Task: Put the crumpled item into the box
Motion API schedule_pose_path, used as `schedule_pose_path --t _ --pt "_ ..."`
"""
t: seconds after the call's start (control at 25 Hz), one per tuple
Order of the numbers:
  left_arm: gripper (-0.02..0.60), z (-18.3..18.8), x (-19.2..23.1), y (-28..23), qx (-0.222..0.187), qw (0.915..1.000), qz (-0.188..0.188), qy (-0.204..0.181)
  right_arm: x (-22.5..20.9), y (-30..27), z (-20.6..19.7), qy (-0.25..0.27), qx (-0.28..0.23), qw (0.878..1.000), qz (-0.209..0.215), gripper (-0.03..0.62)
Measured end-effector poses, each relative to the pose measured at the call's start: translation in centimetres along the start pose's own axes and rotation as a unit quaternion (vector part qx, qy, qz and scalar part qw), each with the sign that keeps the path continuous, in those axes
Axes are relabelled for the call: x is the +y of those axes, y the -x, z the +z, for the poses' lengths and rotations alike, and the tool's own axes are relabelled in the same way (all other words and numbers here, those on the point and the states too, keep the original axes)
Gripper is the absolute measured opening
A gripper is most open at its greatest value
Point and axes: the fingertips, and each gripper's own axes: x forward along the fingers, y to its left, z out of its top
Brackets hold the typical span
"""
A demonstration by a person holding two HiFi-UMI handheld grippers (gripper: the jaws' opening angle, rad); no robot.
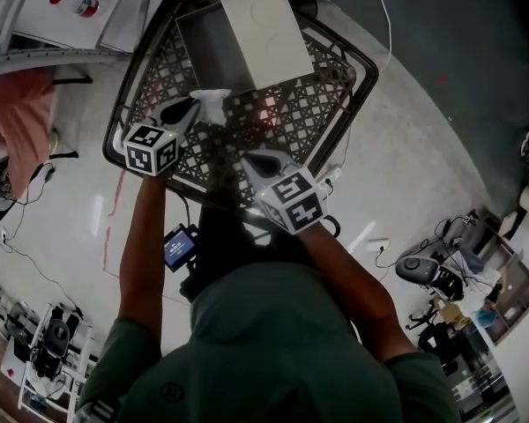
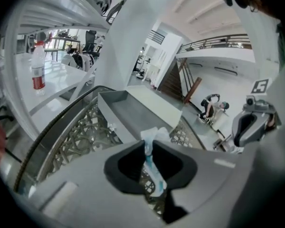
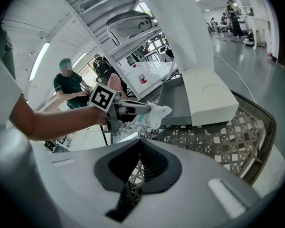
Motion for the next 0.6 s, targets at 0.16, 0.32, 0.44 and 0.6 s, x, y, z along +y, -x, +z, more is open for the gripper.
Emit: schedule_pose_path --t 0.16,0.32,0.44,0.6 --pt "0.048 -0.3 0.6 0.1 -0.010 0.9993 -0.006 0.035 -0.1 -0.3 -0.1 -0.003 0.004 1.000 0.001 0.006" --pt "0.048 -0.1 1.2 -1.1 -0.016 0.9979 -0.016 0.061 -1.5 -0.8 0.1 -0.011 0.007 1.000 -0.002 0.005" --pt "0.048 0.4 0.6 -1.3 -0.015 0.9982 -0.021 0.054 -1.6 -0.3 0.0 -0.015 0.006 1.000 -0.006 0.006" --pt "0.049 1.2 -0.2 -2.0 -0.012 0.9988 -0.023 0.041 -2.0 0.6 -0.3 -0.019 0.003 1.000 -0.010 0.006"
